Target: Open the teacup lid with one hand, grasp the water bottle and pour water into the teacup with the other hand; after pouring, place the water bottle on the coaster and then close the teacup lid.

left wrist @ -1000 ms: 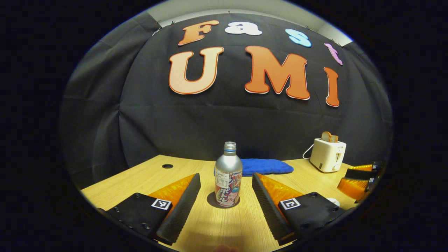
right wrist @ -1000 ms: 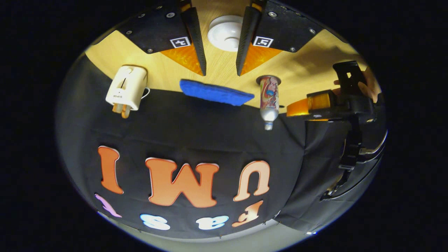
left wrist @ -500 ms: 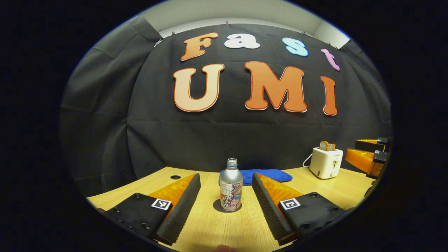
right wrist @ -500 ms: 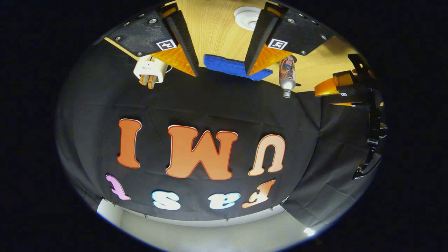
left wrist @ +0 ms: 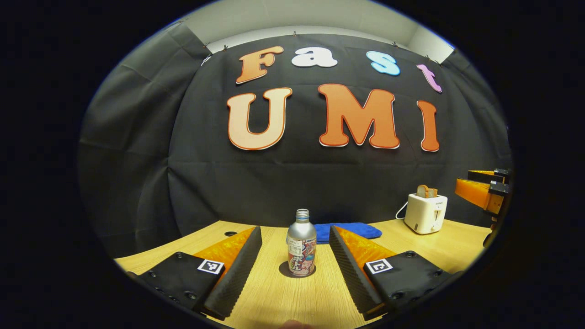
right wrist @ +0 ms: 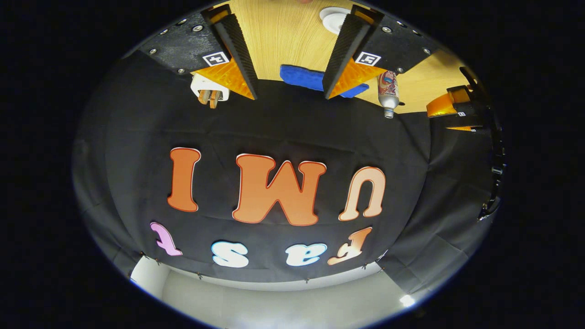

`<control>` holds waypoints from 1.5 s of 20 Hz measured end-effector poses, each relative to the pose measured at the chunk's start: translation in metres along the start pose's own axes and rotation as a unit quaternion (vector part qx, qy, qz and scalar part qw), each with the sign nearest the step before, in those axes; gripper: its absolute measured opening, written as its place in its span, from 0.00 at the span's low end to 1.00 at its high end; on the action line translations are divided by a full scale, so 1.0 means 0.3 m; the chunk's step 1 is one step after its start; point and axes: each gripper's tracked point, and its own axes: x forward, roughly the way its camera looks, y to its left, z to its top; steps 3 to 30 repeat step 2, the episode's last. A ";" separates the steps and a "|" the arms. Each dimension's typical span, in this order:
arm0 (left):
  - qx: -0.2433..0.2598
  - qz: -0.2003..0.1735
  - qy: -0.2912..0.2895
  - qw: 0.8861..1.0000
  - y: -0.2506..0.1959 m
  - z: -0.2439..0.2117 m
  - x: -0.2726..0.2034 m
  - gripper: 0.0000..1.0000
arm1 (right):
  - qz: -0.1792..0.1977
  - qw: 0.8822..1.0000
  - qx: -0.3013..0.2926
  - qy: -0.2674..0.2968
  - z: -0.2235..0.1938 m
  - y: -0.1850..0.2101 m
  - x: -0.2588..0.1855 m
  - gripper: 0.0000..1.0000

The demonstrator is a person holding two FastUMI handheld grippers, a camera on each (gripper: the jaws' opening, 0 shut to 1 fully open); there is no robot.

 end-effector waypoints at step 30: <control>0.002 -0.005 0.001 1.000 -0.010 0.000 -0.002 0.94 | -0.001 1.000 0.001 0.002 -0.003 -0.007 0.000 0.85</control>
